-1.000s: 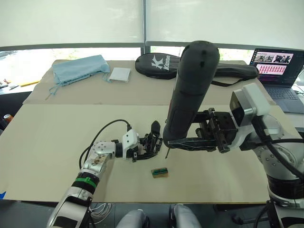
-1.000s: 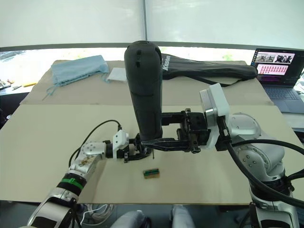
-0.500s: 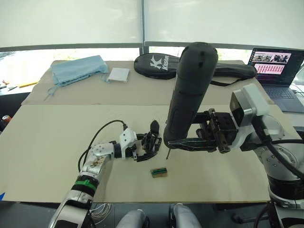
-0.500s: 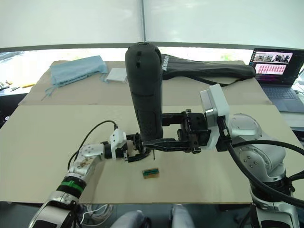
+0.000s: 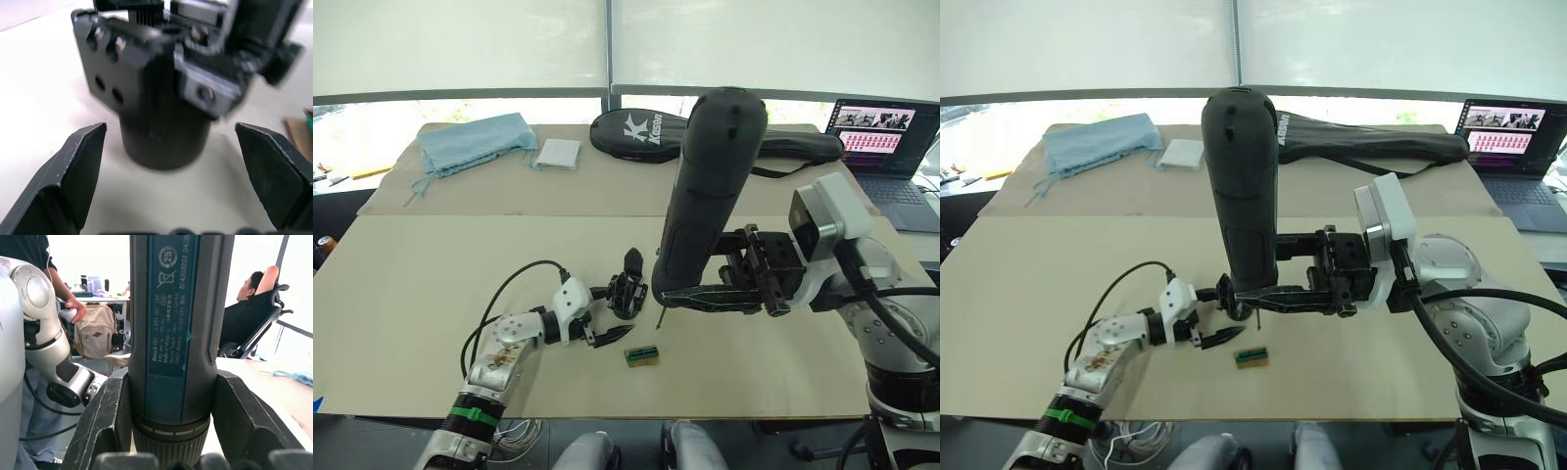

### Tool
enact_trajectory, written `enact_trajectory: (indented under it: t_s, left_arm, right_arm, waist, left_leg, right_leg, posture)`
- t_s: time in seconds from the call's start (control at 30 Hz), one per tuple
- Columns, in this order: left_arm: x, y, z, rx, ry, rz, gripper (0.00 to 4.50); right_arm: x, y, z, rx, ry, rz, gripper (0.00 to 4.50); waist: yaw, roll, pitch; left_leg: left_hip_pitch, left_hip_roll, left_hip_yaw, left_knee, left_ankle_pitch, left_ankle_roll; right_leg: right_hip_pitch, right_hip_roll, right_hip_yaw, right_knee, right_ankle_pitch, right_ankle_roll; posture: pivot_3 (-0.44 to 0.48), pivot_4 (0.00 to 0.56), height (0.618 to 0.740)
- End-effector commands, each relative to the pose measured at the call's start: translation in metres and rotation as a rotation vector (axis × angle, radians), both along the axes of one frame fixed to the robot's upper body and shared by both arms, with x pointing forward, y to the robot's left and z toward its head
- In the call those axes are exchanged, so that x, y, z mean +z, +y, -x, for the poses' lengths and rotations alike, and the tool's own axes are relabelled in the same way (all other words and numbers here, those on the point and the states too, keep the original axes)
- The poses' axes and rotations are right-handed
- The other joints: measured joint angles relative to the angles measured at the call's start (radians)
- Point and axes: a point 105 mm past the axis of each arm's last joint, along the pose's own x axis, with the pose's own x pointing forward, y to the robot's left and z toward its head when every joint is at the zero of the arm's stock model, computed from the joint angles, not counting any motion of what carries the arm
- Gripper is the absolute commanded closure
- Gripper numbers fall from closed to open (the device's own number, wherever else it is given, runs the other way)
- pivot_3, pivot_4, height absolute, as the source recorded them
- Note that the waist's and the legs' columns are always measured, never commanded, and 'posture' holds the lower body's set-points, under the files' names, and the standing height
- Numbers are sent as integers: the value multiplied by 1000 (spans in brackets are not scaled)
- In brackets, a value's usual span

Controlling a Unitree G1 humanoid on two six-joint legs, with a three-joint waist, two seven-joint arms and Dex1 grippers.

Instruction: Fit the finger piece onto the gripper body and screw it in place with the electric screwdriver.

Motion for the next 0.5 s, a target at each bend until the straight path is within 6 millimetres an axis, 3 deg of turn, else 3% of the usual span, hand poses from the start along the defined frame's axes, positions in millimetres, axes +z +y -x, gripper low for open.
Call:
enact_trajectory:
  t_s: [0.03,0.5]
  left_arm:
    - [3,-10,3,-11,-25,-2,63]
    - [-6,9,-8,66,-20,-48,63]
  right_arm:
    - [11,-1,4,25,-54,-33,2600]
    - [11,-1,5,23,-58,-30,2600]
  waist:
    - [0,0,0]
    - [-5,0,0]
  left_leg:
    - [0,0,0,0,0,0]
    - [0,0,0,0,0,0]
  right_leg:
    - [0,0,0,0,0,0]
    - [0,0,0,1,0,0]
  posture:
    - [0,150,740]
    - [0,150,740]
